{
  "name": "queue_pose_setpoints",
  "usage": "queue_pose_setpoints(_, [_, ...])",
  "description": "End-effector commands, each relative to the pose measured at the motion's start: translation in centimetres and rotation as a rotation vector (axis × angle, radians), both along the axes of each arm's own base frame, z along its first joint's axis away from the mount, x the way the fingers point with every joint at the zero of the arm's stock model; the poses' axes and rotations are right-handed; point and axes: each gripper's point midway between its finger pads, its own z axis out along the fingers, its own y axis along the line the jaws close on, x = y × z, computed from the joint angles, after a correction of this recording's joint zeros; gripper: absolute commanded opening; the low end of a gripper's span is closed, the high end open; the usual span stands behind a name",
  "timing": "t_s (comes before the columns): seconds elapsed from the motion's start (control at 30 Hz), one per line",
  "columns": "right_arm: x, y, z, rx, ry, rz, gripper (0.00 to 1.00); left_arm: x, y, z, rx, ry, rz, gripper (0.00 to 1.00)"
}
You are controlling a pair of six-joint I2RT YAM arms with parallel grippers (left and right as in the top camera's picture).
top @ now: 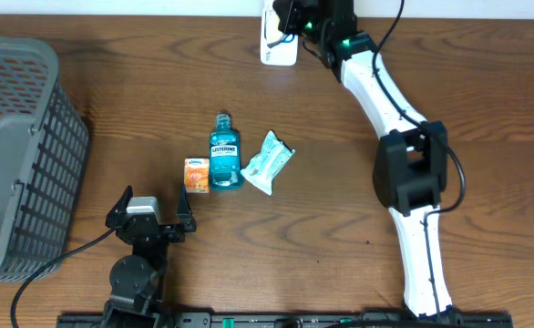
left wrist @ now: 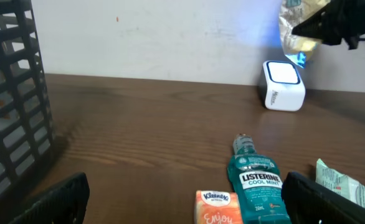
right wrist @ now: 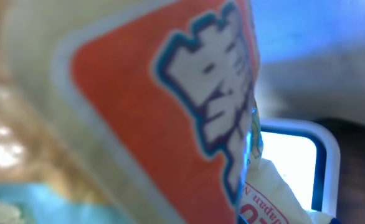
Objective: Scan the item barcode
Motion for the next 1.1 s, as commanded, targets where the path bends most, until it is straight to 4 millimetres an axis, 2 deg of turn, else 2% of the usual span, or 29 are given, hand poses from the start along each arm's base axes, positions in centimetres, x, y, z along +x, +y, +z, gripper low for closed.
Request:
queue_pose_setpoints(0.0, [1.1, 0.4, 0.5, -0.002, -0.037, -0.035, 0.01, -0.1, 0.1, -1.7, 0.014, 0.049, 0.004, 0.98])
queue_pose_setpoints(0.07, [1.1, 0.3, 0.3, -0.008, -0.032, -0.041, 0.01, -0.1, 0.1, -1.7, 0.014, 0.049, 0.004, 0.98])
queue_pose_setpoints(0.23, [0.9, -0.1, 1.6, -0.025, -0.016, -0.043, 0.01, -0.1, 0.1, -1.7, 0.014, 0.049, 0.004, 0.98])
queue_pose_setpoints(0.37, [-0.5, -1.7, 4.6, -0.106, -0.007, -0.027, 0.01, -0.1, 0.1, -1.7, 0.014, 0.049, 0.004, 0.98])
queue_pose_setpoints(0.47, [-2.5, -4.0, 7.2, -0.177, 0.022, -0.021, 0.01, -0.1, 0.1, -1.7, 0.014, 0.049, 0.004, 0.98])
queue_pose_setpoints(0.57, [-5.4, -9.0, 8.9, -0.293, 0.119, -0.118, 0.01, -0.1, 0.1, -1.7, 0.014, 0.049, 0.004, 0.98])
queue_pose_setpoints(0.6, [-7.0, -12.3, 9.2, -0.366, 0.187, -0.202, 0.01, -0.1, 0.1, -1.7, 0.014, 0.049, 0.004, 0.98])
queue_pose_setpoints(0.7, [-10.3, -19.3, 8.7, -0.520, 0.333, -0.378, 0.01, -0.1, 0.1, -1.7, 0.014, 0.049, 0.004, 0.98])
queue_pose_setpoints(0.73, [-11.5, -22.3, 8.3, -0.590, 0.390, -0.454, 0.01, -0.1, 0.1, -1.7, 0.014, 0.049, 0.004, 0.98])
queue_pose_setpoints(0.77, [-12.1, -23.8, 8.1, -0.626, 0.418, -0.493, 0.01, -0.1, 0.1, -1.7, 0.014, 0.049, 0.004, 0.98])
queue_pose_setpoints(0.8, [-13.2, -26.6, 7.7, -0.693, 0.466, -0.564, 0.01, -0.1, 0.1, -1.7, 0.014, 0.049, 0.004, 0.98])
queue_pose_setpoints(0.83, [-14.5, -30.3, 7.2, -0.779, 0.529, -0.655, 0.01, -0.1, 0.1, -1.7, 0.014, 0.049, 0.004, 0.98])
queue_pose_setpoints(0.9, [-16.1, -35.2, 6.2, -0.880, 0.613, -0.765, 0.01, -0.1, 0.1, -1.7, 0.014, 0.049, 0.004, 0.98])
queue_pose_setpoints(1.03, [-17.8, -41.7, 2.8, -0.941, 0.747, -0.874, 0.01, -0.1, 0.1, -1.7, 0.014, 0.049, 0.004, 0.98])
queue_pose_setpoints(1.07, [-18.6, -44.5, 0.3, -0.934, 0.808, -0.911, 0.01, -0.1, 0.1, -1.7, 0.014, 0.049, 0.004, 0.98])
